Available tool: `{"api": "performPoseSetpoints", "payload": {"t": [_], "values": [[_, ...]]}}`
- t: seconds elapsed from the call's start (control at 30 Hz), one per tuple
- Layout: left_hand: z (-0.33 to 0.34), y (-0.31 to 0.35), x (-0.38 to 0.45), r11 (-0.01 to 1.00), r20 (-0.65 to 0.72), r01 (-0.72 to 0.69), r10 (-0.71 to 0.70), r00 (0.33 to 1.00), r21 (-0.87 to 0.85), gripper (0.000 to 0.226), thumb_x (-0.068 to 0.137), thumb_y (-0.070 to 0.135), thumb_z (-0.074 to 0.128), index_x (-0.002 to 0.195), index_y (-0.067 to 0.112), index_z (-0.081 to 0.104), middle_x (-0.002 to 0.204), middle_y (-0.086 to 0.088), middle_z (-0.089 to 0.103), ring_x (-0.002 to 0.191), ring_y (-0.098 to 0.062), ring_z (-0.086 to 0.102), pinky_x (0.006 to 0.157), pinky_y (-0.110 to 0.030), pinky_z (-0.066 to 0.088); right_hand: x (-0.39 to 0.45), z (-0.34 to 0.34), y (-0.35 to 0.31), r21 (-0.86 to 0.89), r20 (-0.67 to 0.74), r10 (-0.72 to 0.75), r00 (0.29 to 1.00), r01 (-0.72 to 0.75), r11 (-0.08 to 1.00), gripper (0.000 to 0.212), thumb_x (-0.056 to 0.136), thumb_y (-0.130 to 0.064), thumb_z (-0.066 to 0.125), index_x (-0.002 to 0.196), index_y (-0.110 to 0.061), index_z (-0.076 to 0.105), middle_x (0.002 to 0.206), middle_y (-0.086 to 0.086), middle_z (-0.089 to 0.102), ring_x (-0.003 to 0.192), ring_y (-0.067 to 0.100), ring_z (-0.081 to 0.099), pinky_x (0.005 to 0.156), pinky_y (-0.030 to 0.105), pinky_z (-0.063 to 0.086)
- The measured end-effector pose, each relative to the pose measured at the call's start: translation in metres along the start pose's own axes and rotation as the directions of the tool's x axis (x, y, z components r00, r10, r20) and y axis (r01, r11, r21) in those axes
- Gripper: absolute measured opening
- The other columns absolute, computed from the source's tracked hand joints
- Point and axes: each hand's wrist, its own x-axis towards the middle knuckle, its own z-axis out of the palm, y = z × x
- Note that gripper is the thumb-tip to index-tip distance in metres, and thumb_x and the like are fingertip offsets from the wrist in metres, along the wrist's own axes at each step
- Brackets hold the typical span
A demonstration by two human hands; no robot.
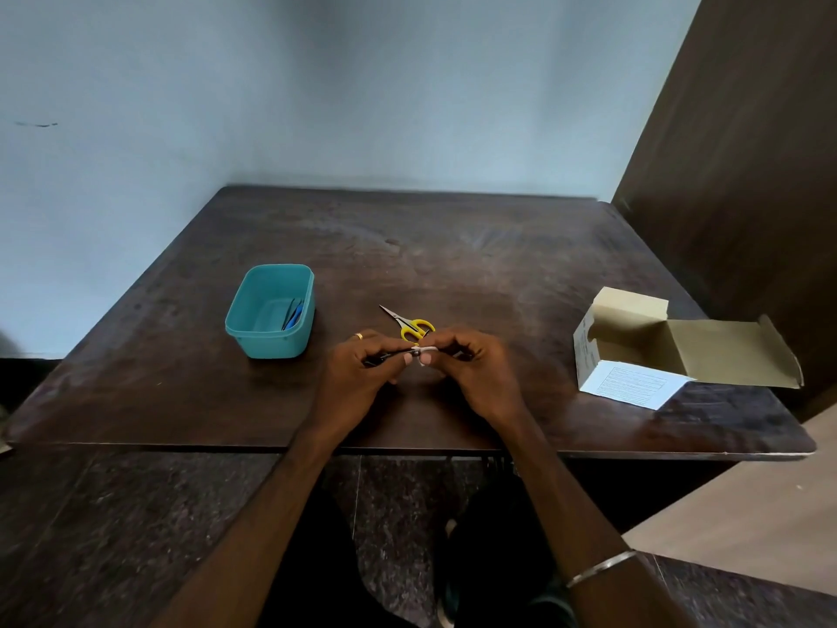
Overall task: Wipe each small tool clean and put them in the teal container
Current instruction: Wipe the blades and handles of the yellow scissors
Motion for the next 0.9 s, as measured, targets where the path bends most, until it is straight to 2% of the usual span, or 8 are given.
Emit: {"api": "performPoseSetpoints", "payload": {"t": [0.1,0.17,0.27,0.43,0.6,0.8,0.9], "values": [[0.0,0.005,-0.001,1.0,0.005,0.02,-0.02,1.0,-0.022,0.019,0.083,0.008,0.076,0.099,0.018,0.079,0.087,0.001,0.071,0.065,-0.018,0.066,0.065,-0.038,0.058,0.0,0.001,0.001,0.051,-0.017,0.01,1.0,-0.009,0.999,0.022,0.079,0.0,0.077,0.084,-0.022,0.076,0.086,-0.004,0.075,0.078,0.011,0.067,0.072,0.039,0.051],[-0.001,0.007,-0.001,0.999,0.002,0.038,-0.038,0.999,-0.039,0.019,0.083,0.007,0.075,0.099,0.017,0.079,0.088,0.0,0.072,0.067,-0.015,0.066,0.063,-0.031,0.056,-0.001,0.001,0.001,0.062,-0.012,0.021,1.0,-0.02,0.998,0.027,0.079,0.0,0.078,0.082,-0.027,0.076,0.084,-0.003,0.075,0.076,0.013,0.066,0.07,0.042,0.051],[-0.001,0.008,-0.001,0.997,-0.002,0.051,-0.051,0.999,-0.059,0.019,0.083,0.008,0.075,0.098,0.02,0.079,0.09,0.002,0.073,0.071,-0.013,0.066,0.063,-0.024,0.054,-0.001,0.001,-0.002,0.12,0.001,0.049,0.999,-0.048,0.992,0.031,0.08,0.001,0.076,0.078,-0.031,0.076,0.079,0.0,0.074,0.069,0.016,0.063,0.061,0.039,0.05],[0.0,0.013,-0.003,0.99,0.024,0.121,-0.12,0.993,-0.078,0.019,0.081,0.011,0.077,0.098,0.021,0.079,0.091,0.008,0.076,0.078,-0.006,0.07,0.069,-0.022,0.056,-0.002,0.002,-0.006,0.183,0.003,0.063,0.998,-0.062,0.981,0.022,0.083,0.006,0.071,0.081,-0.016,0.073,0.077,0.001,0.073,0.065,0.012,0.063,0.055,0.026,0.05],[0.0,0.016,-0.004,0.987,0.06,0.147,-0.143,0.988,-0.07,0.022,0.078,0.009,0.08,0.098,0.02,0.079,0.091,0.012,0.077,0.087,-0.006,0.072,0.08,-0.019,0.055,-0.002,0.003,-0.008,0.182,0.011,0.074,0.997,-0.075,0.98,0.024,0.083,0.009,0.07,0.081,-0.015,0.071,0.073,-0.003,0.072,0.06,0.007,0.062,0.054,0.022,0.049],[-0.001,0.014,-0.003,0.966,0.084,0.208,-0.196,0.977,-0.155,0.019,0.079,0.001,0.077,0.096,0.011,0.078,0.088,0.0,0.078,0.079,-0.015,0.071,0.068,-0.029,0.057,-0.002,0.004,-0.01,0.143,0.037,0.1,0.994,-0.104,0.984,0.027,0.081,0.012,0.07,0.082,-0.015,0.069,0.067,-0.005,0.071,0.051,0.009,0.062,0.051,0.021,0.047],[-0.001,0.013,-0.002,0.955,0.085,0.234,-0.221,0.971,-0.185,0.018,0.079,0.0,0.076,0.095,0.007,0.077,0.087,-0.004,0.078,0.077,-0.016,0.072,0.067,-0.028,0.058,-0.002,0.003,-0.011,0.123,0.029,0.096,0.995,-0.099,0.987,0.024,0.081,0.01,0.071,0.082,-0.014,0.07,0.07,-0.002,0.071,0.052,0.012,0.062,0.052,0.025,0.048]]}}
